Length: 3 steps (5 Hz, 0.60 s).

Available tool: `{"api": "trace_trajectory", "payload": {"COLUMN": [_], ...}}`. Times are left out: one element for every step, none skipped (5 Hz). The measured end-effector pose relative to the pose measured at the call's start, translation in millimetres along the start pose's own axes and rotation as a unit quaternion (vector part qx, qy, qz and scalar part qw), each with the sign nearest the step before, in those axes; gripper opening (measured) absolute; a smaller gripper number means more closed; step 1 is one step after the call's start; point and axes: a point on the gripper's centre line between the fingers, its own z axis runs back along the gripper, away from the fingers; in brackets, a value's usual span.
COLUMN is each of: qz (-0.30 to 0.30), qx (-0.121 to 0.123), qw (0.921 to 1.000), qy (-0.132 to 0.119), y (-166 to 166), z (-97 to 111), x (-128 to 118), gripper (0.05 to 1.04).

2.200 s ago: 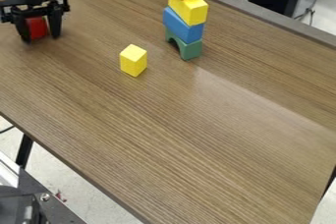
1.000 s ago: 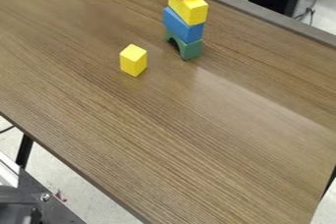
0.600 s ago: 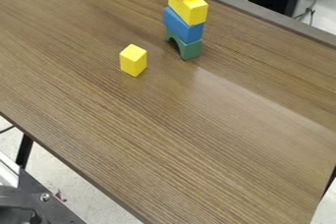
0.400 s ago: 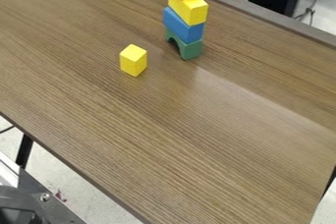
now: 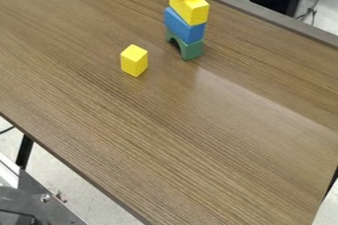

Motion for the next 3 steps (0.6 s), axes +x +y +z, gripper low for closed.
{"api": "trace_trajectory", "payload": {"qz": [-0.025,-0.06,-0.091], "qx": [0.013,0.024,0.034], "qw": [0.9995,0.9975,0.9946], "qy": [0.016,0.027,0.035], "y": [-7.8,-19.1,-33.1], "z": [-10.2,-10.7,-17.5], "x": [-12.4,-25.7,-36.1], "gripper": [0.57,0.57,0.57]}}
